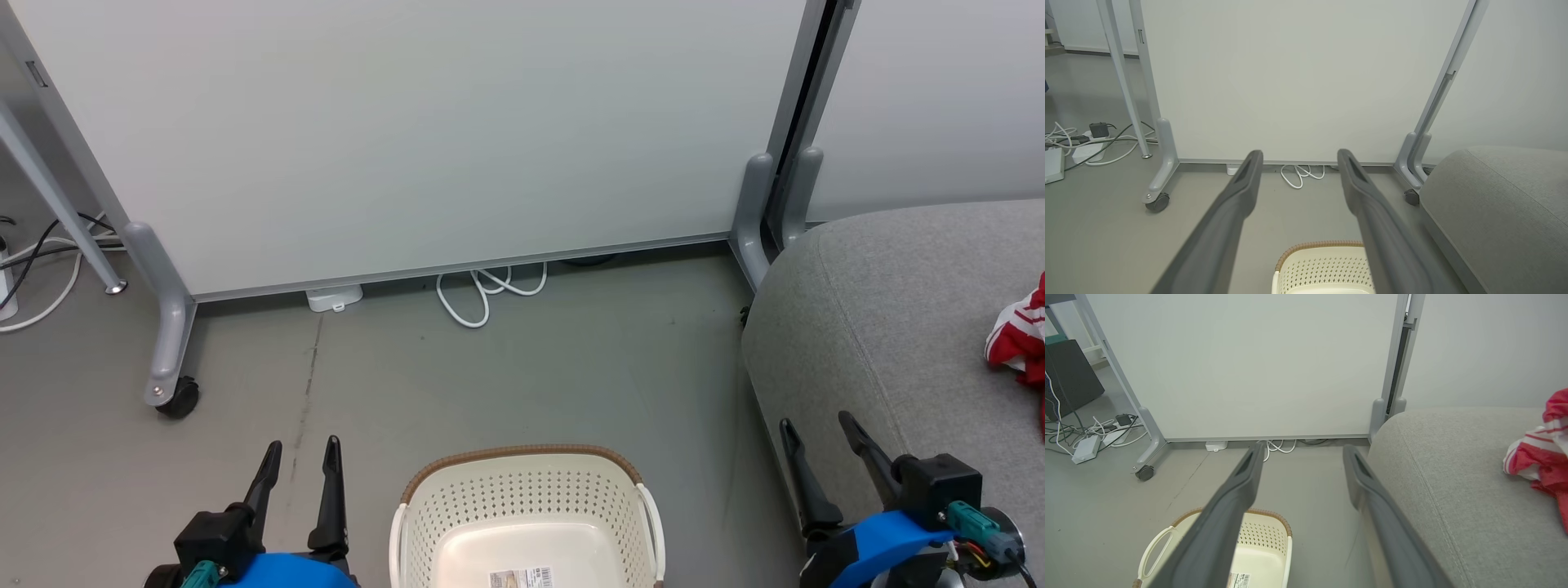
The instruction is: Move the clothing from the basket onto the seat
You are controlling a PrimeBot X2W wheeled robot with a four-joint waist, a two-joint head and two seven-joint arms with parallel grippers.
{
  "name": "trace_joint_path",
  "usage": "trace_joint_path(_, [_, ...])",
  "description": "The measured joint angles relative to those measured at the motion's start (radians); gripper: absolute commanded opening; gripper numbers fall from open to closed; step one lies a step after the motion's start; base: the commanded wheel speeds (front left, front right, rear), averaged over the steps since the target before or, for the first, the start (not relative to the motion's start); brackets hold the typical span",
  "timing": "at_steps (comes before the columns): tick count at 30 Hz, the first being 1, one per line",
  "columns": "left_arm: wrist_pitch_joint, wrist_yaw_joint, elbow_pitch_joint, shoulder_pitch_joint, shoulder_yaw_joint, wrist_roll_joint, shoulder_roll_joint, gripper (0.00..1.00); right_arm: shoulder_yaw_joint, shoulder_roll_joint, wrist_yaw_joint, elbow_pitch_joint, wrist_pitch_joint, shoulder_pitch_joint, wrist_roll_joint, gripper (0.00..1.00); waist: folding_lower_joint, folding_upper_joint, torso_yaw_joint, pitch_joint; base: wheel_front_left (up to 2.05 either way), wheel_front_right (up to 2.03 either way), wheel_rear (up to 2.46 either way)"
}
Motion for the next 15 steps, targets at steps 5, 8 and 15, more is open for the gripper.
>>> trace_joint_path(5, [0.000, 0.000, 0.012, 0.000, -0.005, 0.000, 0.000, 1.00, 0.001, 0.003, 0.000, 0.022, -0.012, 0.000, 0.000, 1.00, 0.0000, 0.0000, -0.005, -0.004, 0.00, 0.00, 0.00])
trace_joint_path(8, [0.000, 0.000, 0.017, 0.000, -0.012, -0.001, 0.000, 1.00, 0.004, 0.005, 0.000, 0.030, -0.017, 0.000, 0.000, 1.00, 0.0000, 0.0000, -0.006, -0.004, 0.00, 0.00, 0.00])
trace_joint_path(15, [0.000, 0.000, 0.028, 0.000, -0.017, -0.007, 0.003, 1.00, 0.011, 0.009, 0.000, 0.041, -0.021, -0.001, -0.001, 1.00, 0.0001, 0.0000, -0.006, -0.002, 0.00, 0.00, 0.00])
